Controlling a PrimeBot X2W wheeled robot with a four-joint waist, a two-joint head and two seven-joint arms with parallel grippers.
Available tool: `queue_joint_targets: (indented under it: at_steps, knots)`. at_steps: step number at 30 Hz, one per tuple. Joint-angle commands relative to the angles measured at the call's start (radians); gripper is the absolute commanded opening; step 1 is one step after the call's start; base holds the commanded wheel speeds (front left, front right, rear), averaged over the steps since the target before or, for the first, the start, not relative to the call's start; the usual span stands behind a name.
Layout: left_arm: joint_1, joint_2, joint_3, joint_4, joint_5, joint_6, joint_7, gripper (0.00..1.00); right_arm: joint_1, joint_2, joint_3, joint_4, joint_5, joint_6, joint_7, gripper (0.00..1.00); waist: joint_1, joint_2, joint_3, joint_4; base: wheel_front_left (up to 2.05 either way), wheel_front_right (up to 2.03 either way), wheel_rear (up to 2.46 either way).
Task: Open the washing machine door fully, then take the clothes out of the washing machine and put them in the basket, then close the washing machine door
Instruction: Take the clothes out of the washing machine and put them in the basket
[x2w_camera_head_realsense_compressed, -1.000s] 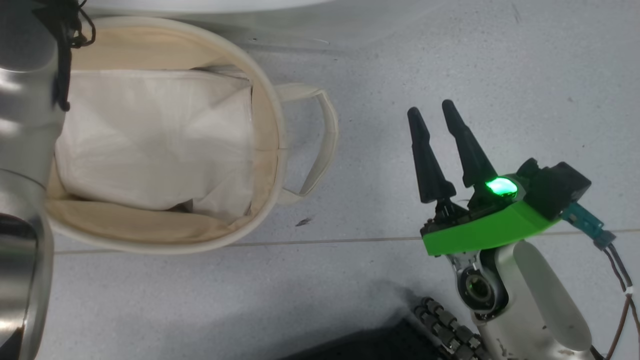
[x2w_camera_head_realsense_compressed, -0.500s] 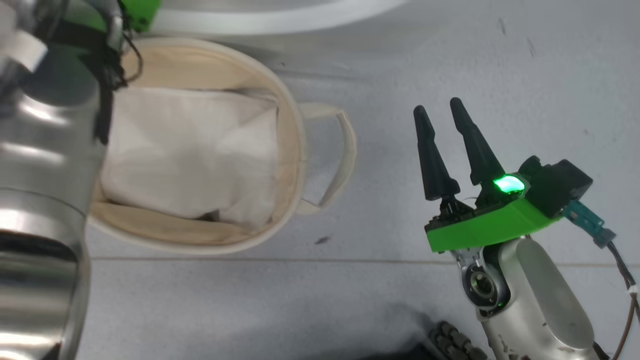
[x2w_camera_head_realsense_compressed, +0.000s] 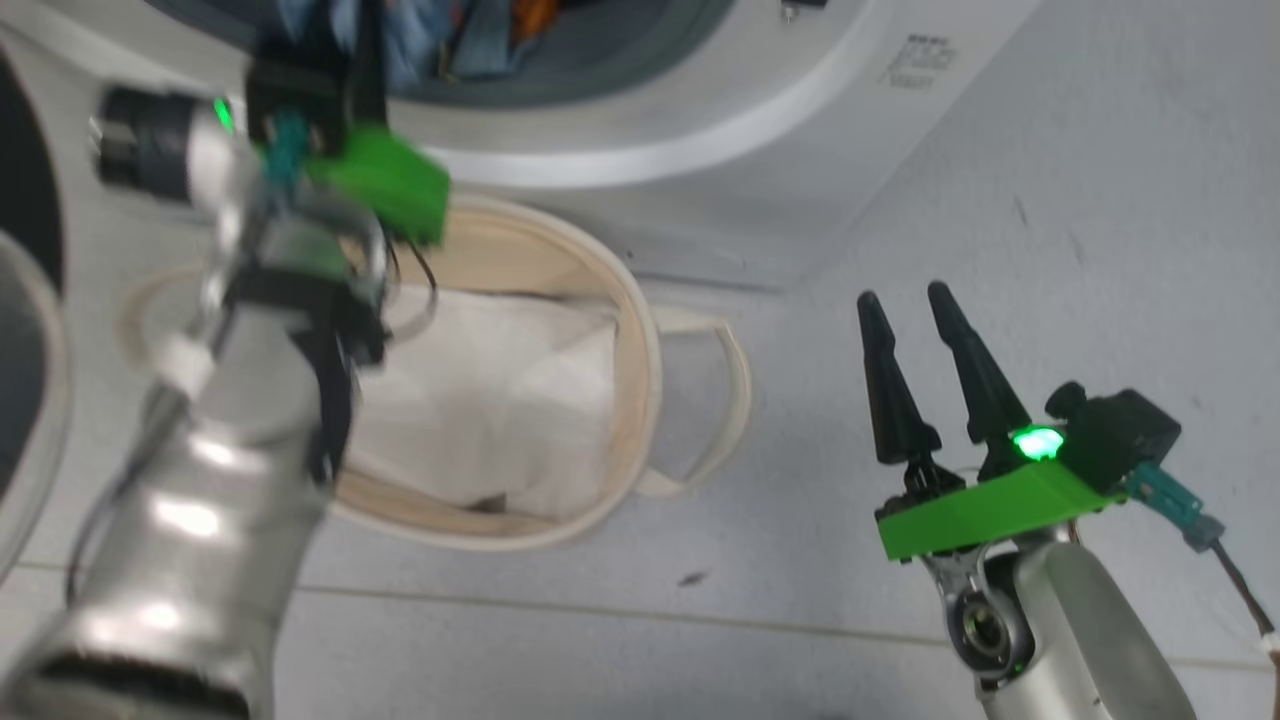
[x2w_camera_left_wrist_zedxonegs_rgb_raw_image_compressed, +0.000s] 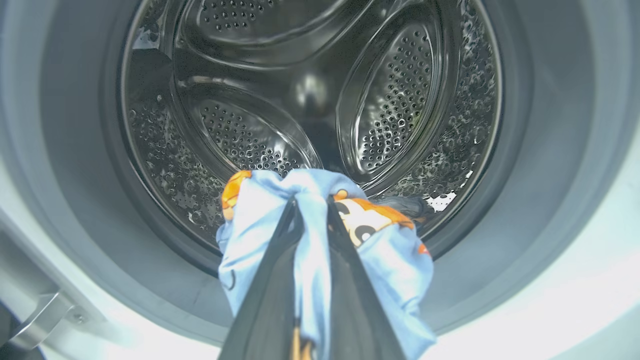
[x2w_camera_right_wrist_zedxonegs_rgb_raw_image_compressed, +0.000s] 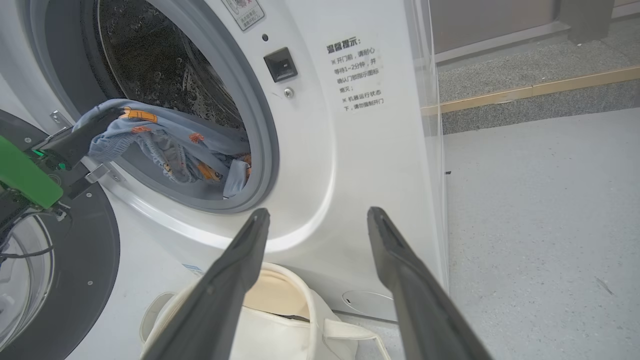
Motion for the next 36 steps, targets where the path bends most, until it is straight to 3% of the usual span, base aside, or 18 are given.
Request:
queue_joint_targets:
  at_steps: [1, 9, 23, 28, 36]
  knots:
    - [0.021, 0.028, 0.021, -0.069, -0.011, 0.004, -0.012, 0.00, 0.025, 0.002, 0.015, -0.024, -0.013, 0.001, -0.012, 1.00, 0.0000, -0.0001, -0.058, 0.026, 0.00, 0.00, 0.00]
    - [0.272, 0.027, 0.029, -0.429, -0.032, 0.025, -0.012, 0.00, 0.073, 0.002, -0.021, -0.005, -0.034, 0.001, -0.012, 1.00, 0.0000, -0.0001, -0.138, 0.076, 0.00, 0.00, 0.00]
    - [0.598, 0.026, 0.022, -0.904, -0.016, 0.072, -0.012, 0.00, 0.105, 0.002, -0.044, 0.009, -0.058, 0.001, -0.012, 1.00, 0.0000, -0.0001, -0.195, 0.124, 0.00, 0.00, 0.00]
    - [0.647, 0.024, 0.012, -0.976, -0.005, 0.076, -0.012, 0.00, 0.111, 0.002, -0.042, 0.017, -0.064, 0.001, -0.012, 1.00, 0.0000, -0.0001, -0.204, 0.133, 0.00, 0.00, 0.00]
    - [0.682, 0.024, 0.008, -0.930, -0.013, 0.068, -0.012, 0.00, 0.114, 0.002, -0.035, 0.023, -0.067, 0.001, -0.012, 1.00, 0.0000, -0.0001, -0.213, 0.127, 0.00, 0.00, 0.00]
